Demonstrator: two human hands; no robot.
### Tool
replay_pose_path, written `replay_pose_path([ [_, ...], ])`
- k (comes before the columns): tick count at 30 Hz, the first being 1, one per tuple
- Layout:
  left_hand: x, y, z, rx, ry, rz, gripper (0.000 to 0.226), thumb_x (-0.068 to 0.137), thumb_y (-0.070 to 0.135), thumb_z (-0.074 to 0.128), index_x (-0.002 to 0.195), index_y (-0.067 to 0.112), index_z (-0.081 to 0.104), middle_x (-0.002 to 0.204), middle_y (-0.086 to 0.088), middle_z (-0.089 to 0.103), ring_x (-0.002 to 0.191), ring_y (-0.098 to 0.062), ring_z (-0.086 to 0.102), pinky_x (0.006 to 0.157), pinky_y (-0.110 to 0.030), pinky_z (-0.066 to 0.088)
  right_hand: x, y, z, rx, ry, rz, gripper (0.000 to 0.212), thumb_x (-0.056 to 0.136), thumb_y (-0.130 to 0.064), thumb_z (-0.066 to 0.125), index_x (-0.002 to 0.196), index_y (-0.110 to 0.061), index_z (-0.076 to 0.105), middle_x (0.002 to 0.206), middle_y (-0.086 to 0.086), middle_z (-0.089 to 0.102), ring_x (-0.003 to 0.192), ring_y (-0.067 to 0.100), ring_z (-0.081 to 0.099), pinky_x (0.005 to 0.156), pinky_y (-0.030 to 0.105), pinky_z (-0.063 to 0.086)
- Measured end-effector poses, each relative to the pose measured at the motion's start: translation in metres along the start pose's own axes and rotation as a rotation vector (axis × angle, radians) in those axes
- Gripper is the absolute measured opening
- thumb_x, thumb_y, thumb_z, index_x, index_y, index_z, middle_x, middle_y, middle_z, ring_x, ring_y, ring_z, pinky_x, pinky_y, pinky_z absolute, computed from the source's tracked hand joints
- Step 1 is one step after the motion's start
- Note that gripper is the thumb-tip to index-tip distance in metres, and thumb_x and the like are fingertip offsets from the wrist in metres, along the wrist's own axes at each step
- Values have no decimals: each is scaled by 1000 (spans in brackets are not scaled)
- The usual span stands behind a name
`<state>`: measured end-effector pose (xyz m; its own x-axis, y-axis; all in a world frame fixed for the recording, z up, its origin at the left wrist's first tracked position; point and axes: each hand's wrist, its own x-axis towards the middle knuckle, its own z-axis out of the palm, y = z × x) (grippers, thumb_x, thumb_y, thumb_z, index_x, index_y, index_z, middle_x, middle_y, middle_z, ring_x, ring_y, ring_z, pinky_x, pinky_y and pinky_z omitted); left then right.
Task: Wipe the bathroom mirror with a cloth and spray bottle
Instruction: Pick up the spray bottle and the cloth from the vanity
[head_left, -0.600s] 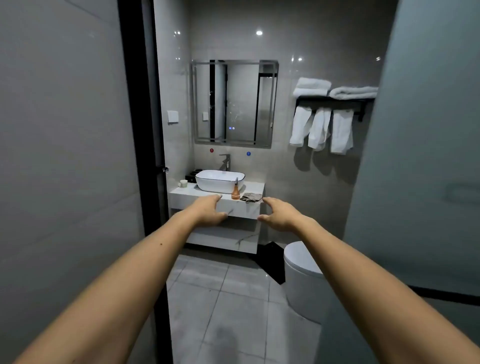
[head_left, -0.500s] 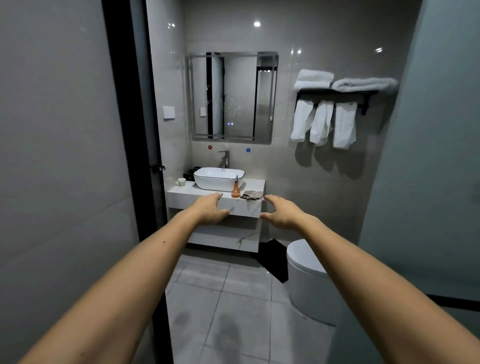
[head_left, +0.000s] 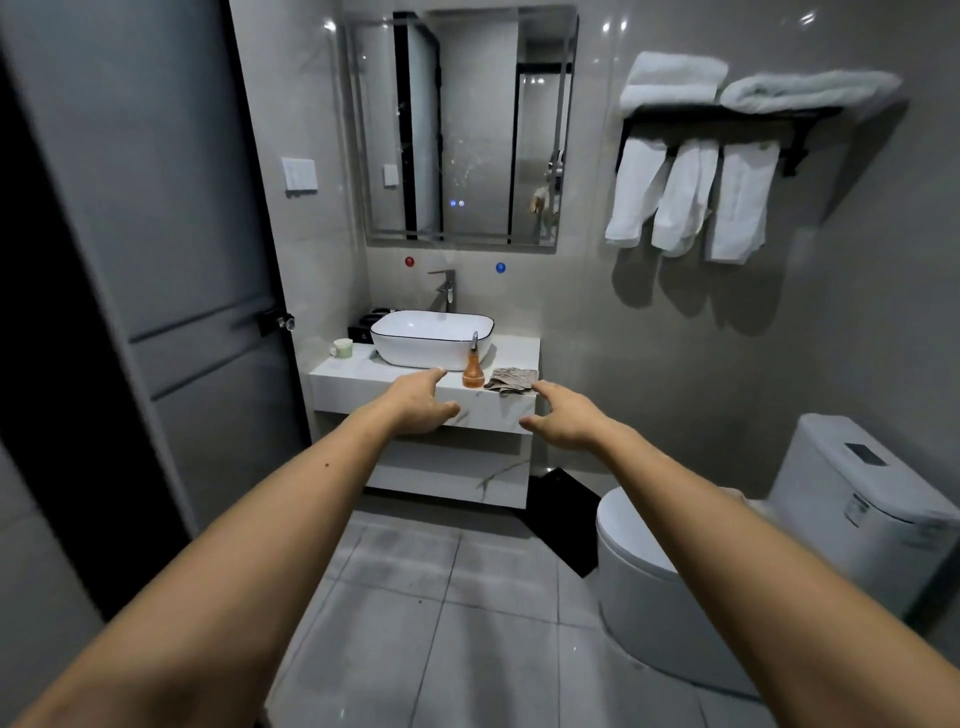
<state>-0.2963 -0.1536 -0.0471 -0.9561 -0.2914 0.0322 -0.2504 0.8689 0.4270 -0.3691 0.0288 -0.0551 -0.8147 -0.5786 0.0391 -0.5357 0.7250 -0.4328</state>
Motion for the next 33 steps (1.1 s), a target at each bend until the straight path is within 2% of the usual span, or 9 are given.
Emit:
replay_pose_path([
  [3,72,-5,5,5,-5,-13,65,89,29,51,145,10,23,153,-12,30,140,-27,29,109,-30,25,72,24,-2,18,-18,17,60,91,-26,53,143,-10,26,150,8,29,136,23,30,107,26,24],
  [11,238,-21,21,-11,-7,-22,65,88,29,51,144,10,23,153,-12,30,140,-27,29,110,-32,25,243,72,-5,49,-54,59,56,91,-24,53,139,-5,32,145,12,38,130,26,38,102,26,29],
  [19,404,-78,53,-30,7,-17,65,89,27,51,145,13,22,152,-13,33,137,-29,33,109,-37,29,405,119,33,46,-53,19,61,90,-26,55,142,-7,28,150,10,29,136,23,29,109,27,21],
  [27,554,-137,96,-203,29,-42,64,88,27,54,144,15,26,151,-9,34,137,-26,34,108,-35,30,561,162,74,43,-63,18,59,92,-24,52,143,-8,27,151,9,26,139,20,23,111,26,16],
  [33,644,-163,142,-207,-102,-42,65,88,30,53,144,12,24,153,-10,30,140,-26,30,110,-35,27,644,211,112,48,-146,29,61,92,-27,52,144,-13,23,153,7,20,142,20,15,116,31,12],
])
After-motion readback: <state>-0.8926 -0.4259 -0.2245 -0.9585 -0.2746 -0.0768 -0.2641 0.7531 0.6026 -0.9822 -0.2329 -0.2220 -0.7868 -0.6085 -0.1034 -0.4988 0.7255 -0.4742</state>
